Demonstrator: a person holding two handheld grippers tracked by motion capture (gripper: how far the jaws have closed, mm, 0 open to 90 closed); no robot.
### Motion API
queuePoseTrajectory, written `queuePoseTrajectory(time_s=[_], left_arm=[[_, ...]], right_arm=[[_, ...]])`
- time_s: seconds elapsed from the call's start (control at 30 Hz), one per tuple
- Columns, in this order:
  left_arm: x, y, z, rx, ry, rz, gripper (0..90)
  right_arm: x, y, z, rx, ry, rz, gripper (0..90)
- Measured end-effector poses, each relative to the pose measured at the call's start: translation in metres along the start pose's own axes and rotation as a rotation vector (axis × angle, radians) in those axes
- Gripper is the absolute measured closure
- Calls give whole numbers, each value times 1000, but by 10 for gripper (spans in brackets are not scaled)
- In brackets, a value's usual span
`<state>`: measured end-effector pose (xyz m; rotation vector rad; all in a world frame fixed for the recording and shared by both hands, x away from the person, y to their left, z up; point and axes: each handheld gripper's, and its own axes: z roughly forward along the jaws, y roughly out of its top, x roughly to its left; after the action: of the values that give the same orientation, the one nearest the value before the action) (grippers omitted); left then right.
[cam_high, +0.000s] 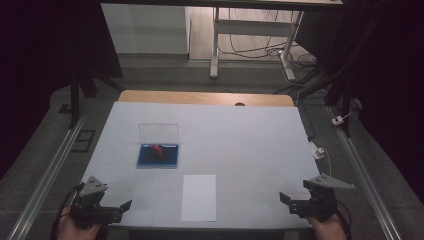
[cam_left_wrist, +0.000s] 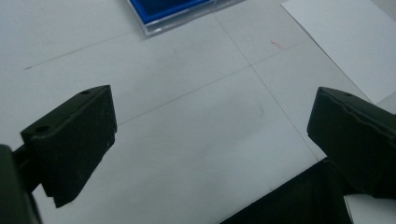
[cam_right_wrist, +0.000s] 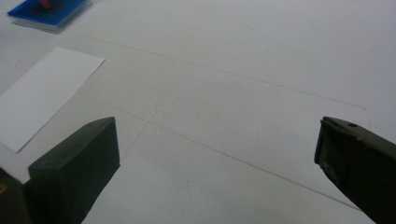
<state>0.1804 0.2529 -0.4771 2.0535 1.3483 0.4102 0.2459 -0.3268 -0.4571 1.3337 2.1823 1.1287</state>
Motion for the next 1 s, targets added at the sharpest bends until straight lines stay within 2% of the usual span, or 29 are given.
queuePoseTrajectory(time_s=[0.07,0.27,0.4,0.7,0.87,1.0], left_arm=[[-1,0,0,1,5,1,6],[4,0,-2,-19,-10,-35,1],[4,1,-1,-20,-9,-36,1],[5,2,1,5,-23,-42,2],[6,2,1,8,-22,-52,1],[7,2,1,5,-28,-60,0]], right_arm=[[0,0,0,-4,9,3,3],[0,-1,-2,1,54,-8,3],[4,-1,-1,10,53,-36,3],[5,-2,-2,9,53,-40,3],[8,-2,-2,2,45,-75,4],[9,-2,-2,3,47,-80,3]])
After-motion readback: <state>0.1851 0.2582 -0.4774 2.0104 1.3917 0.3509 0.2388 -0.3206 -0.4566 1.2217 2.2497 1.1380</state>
